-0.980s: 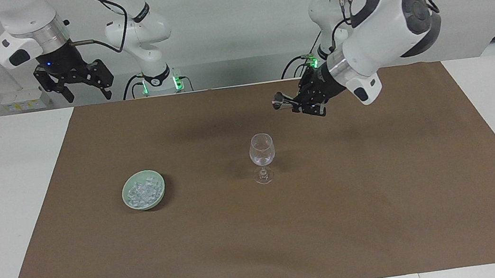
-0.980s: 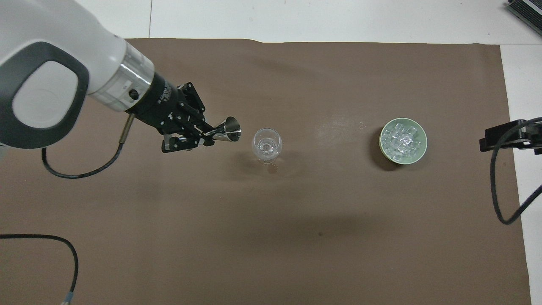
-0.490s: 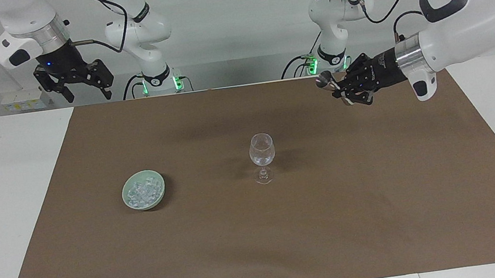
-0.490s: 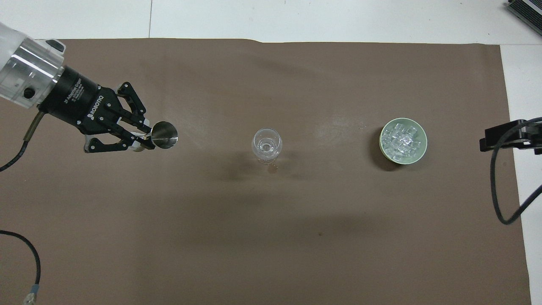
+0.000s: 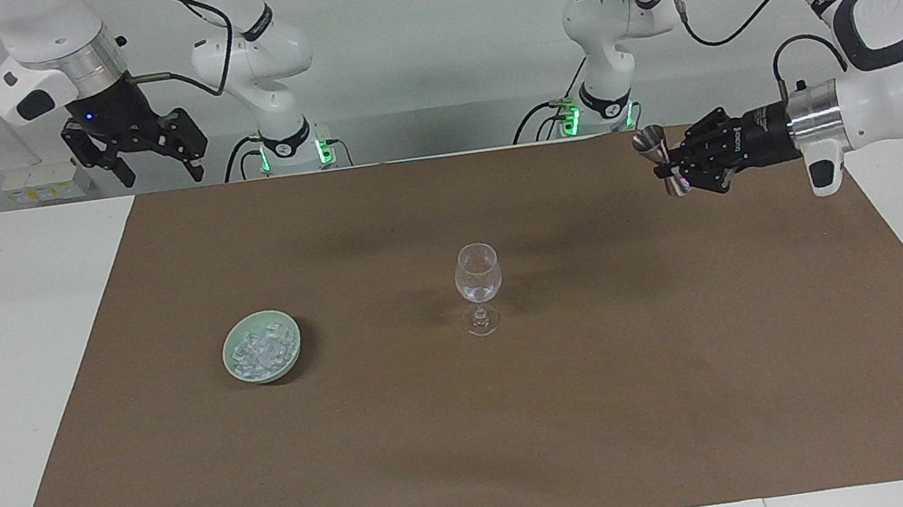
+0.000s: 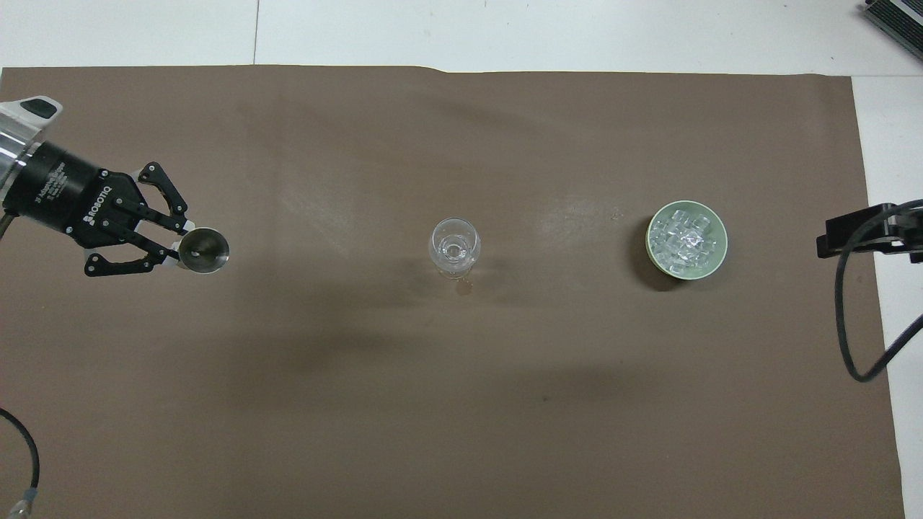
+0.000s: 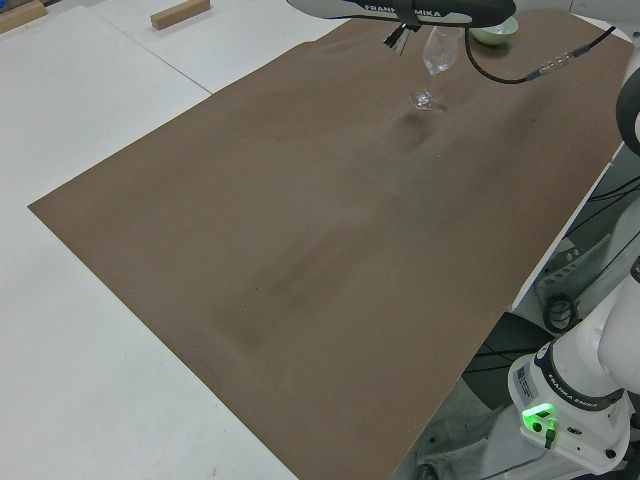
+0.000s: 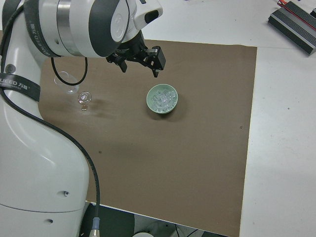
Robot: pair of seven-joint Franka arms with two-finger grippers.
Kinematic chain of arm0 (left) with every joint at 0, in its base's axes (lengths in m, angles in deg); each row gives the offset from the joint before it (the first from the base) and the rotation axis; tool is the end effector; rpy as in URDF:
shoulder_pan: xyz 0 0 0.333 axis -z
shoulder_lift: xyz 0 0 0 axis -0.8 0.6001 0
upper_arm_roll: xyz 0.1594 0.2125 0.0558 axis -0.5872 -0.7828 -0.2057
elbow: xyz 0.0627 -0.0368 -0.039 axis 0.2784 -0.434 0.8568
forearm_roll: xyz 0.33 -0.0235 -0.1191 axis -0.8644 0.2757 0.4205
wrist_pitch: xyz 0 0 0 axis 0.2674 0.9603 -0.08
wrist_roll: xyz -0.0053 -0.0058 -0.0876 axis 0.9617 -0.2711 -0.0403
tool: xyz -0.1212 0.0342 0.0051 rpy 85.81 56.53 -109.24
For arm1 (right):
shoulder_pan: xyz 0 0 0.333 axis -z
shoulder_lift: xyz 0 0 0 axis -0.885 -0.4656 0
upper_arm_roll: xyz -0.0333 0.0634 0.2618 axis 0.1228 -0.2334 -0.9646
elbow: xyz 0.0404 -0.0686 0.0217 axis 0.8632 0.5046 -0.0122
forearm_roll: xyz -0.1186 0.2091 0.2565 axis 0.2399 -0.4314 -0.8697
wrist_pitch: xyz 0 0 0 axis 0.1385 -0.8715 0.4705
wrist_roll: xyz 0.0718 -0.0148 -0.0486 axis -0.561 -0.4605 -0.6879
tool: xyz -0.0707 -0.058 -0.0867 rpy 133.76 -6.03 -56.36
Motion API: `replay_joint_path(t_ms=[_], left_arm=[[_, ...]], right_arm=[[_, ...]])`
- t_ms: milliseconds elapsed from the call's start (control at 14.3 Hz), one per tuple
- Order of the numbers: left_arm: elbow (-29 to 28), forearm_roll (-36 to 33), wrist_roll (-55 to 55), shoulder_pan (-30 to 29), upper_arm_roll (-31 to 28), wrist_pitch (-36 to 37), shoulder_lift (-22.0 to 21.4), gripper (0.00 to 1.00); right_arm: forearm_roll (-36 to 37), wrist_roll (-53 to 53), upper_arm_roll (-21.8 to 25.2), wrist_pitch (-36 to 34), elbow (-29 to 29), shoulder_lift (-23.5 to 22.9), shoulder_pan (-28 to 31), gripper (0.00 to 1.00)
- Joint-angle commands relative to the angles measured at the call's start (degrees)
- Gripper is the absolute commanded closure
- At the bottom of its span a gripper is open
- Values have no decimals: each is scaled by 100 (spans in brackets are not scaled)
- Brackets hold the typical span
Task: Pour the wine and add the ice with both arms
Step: 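Carry the metal cup back and set it down with the left gripper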
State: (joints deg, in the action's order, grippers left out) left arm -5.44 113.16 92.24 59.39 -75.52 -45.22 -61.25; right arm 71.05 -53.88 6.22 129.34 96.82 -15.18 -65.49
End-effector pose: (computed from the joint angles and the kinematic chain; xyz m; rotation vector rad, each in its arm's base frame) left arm 0.5339 -0.0515 0.4781 2.0822 1.3702 -1.1072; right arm 0.4942 -0.0029 0.6030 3.1369 -0.1197 -0.0436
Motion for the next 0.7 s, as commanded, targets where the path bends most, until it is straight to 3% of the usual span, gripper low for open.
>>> replay_joint_path(t_ms=[0,280,630], left_arm=[[-490,337,-523,24,-325,88,-44,100],[-1061,767,-980,-46,-791,106,123,100],[-1255,1084,-1376,-169,-915,44,430,100]], right_arm=[[-184,-78,-5,-57,-80,-30,78,0],[-184,-78,-6,-57,-80,-21,78,0],[-184,-78,-14,-48,-80,-21,78,0]])
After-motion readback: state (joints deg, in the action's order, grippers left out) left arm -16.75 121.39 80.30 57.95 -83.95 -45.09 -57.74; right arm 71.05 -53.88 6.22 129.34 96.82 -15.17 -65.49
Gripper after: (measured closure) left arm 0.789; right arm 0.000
